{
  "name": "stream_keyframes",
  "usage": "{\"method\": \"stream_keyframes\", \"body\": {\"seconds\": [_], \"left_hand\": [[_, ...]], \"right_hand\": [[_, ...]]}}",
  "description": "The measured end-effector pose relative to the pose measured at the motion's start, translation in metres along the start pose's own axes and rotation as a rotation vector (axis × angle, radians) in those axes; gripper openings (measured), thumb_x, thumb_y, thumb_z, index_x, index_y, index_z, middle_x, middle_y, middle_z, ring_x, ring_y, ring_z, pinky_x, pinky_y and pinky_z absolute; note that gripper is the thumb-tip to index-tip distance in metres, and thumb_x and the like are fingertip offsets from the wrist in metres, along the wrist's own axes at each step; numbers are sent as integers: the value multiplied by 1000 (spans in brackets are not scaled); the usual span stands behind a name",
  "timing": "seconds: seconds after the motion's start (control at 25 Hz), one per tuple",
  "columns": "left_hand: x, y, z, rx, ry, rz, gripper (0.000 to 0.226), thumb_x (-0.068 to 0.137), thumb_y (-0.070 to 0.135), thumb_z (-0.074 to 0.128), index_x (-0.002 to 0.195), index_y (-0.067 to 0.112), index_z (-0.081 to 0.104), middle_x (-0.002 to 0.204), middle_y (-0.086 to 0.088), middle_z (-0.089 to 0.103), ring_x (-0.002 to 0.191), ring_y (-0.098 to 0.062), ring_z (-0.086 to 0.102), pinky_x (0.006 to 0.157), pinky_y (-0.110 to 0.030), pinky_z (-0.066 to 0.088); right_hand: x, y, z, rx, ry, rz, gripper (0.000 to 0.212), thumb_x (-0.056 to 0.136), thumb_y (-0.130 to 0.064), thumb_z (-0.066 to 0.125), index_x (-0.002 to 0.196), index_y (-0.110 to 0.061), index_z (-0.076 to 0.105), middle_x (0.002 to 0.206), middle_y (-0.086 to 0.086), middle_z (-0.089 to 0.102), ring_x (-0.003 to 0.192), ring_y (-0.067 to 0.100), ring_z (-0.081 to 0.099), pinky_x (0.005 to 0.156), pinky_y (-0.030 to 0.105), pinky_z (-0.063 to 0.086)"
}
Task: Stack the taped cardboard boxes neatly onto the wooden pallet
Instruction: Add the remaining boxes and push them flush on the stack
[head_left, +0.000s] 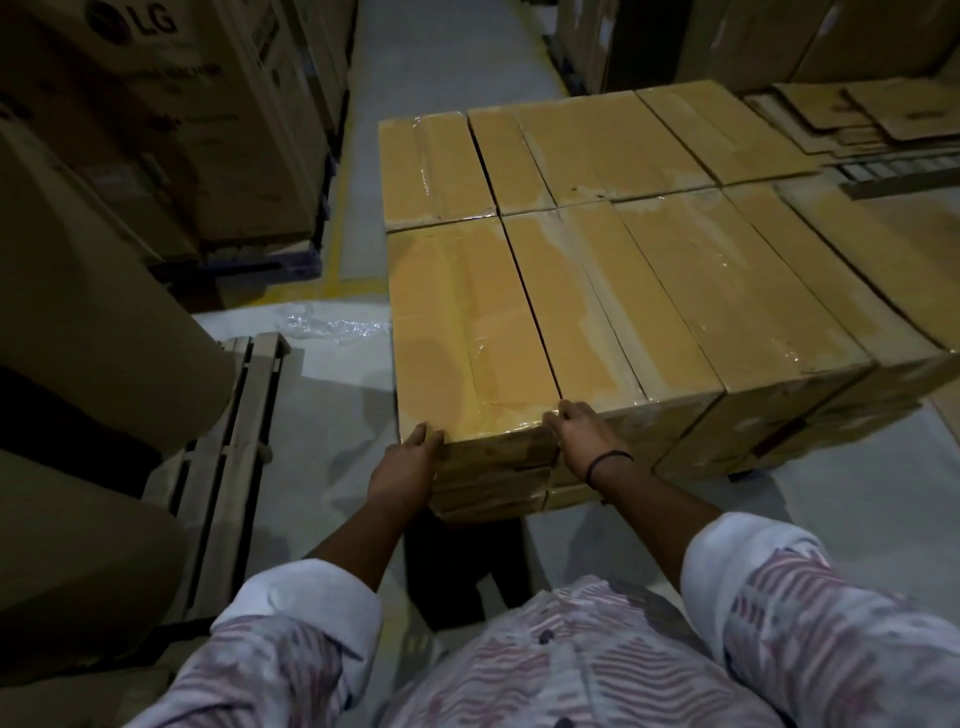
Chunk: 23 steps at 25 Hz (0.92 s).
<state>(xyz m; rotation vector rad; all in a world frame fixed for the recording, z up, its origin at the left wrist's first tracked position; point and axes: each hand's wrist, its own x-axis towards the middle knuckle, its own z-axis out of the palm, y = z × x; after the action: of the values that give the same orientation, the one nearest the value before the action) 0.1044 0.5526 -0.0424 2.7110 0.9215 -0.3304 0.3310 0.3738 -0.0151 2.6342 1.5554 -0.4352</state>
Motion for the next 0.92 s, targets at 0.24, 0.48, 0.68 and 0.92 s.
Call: {"method": "stream_keyframes", "body": {"seconds": [0.24,0.48,0.68,0.92], "left_hand": [[3,16,0,-226,153,-105,49,89,4,61,133,25,63,140,0,56,112,-33,66,87,-43,58],[1,23,-4,-336,226,-214,43,91,2,59,126,23,71,148,-2,57,121,-24,65,100,-36,53],[5,30,-17,-262,292,-242,37,90,0,55,113,23,74,118,-1,71,100,-24,70,79,-35,59],[11,36,-21,-247,337,-278,32,86,-3,53,102,17,73,97,-4,72,84,-25,69,69,-37,58]], "right_hand": [[6,13,-6,-72,-10,-61,46,92,-4,57,137,-14,51,137,13,48,128,32,43,100,42,48],[16,17,-15,-125,-4,-78,35,94,0,54,127,-11,57,129,12,50,121,32,46,87,41,54],[21,21,-19,-118,2,-100,34,96,-1,52,129,-9,55,130,13,49,120,32,46,87,41,55],[27,28,-19,-141,6,-124,30,96,-3,51,124,-7,59,129,12,51,119,31,47,88,40,54]]}}
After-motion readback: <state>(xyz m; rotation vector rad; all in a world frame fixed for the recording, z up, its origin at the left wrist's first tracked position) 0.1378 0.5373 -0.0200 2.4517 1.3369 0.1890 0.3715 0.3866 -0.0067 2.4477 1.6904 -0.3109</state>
